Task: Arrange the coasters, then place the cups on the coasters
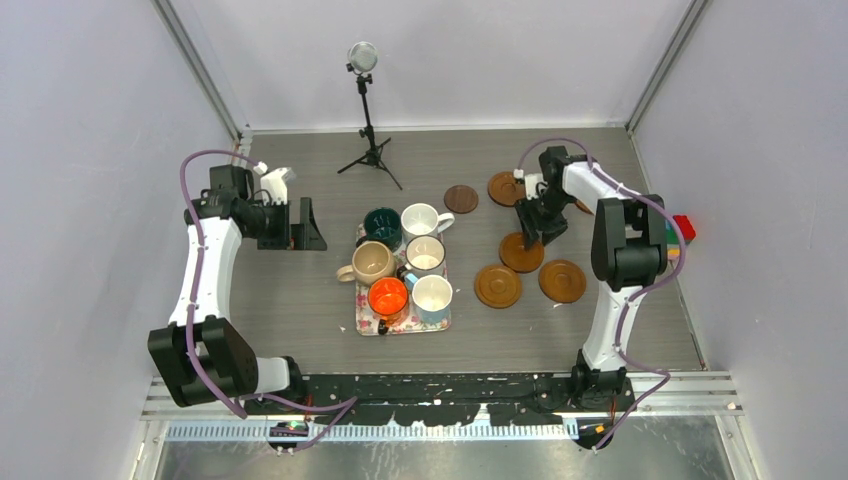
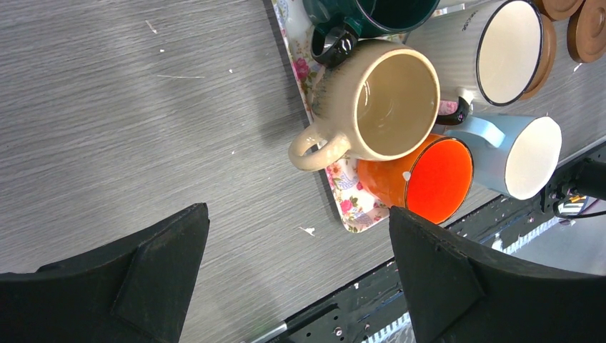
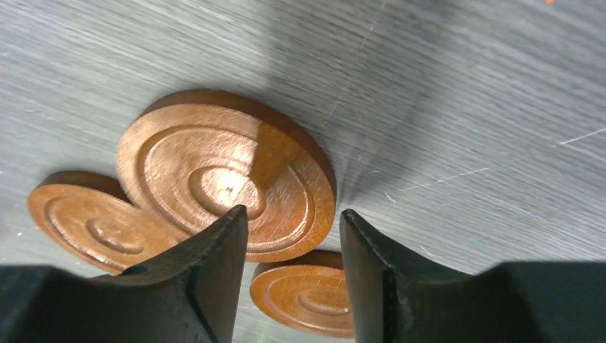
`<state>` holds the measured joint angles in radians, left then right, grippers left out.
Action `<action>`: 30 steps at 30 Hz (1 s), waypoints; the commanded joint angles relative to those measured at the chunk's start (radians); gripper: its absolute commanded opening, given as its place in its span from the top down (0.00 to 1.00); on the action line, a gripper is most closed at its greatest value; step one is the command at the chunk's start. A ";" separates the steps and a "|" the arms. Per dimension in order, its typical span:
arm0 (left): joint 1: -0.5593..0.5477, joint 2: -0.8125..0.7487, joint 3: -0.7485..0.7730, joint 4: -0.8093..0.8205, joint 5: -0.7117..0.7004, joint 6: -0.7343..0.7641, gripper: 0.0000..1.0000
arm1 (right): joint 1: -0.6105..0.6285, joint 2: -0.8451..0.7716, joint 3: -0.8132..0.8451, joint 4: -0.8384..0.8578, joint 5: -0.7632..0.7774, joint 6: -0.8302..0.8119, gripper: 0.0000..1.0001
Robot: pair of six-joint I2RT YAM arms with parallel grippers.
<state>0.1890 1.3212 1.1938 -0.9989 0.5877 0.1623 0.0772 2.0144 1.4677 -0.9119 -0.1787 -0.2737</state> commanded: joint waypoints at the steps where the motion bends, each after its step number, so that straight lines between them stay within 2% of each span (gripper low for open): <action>1: -0.002 -0.019 0.003 0.018 0.020 0.014 0.00 | -0.004 -0.036 0.171 -0.055 -0.050 0.001 0.39; 7: -0.002 -0.010 0.008 0.013 0.008 0.013 0.00 | -0.003 0.089 0.393 0.040 0.002 0.149 0.36; 12: -0.002 -0.014 0.022 0.001 -0.004 0.014 0.00 | -0.001 0.215 0.535 0.096 0.040 0.248 0.36; 14: -0.001 -0.014 0.026 -0.003 -0.005 0.016 0.00 | 0.003 0.249 0.569 0.110 0.043 0.263 0.33; 19: -0.002 -0.011 0.027 -0.006 -0.009 0.020 0.00 | 0.019 0.323 0.629 0.125 0.082 0.274 0.29; 30: -0.002 -0.013 0.015 0.003 -0.022 0.017 0.00 | 0.039 0.387 0.617 0.182 0.164 0.300 0.32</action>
<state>0.1890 1.3212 1.1942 -1.0035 0.5674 0.1658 0.1070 2.3886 2.0575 -0.7761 -0.0525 -0.0086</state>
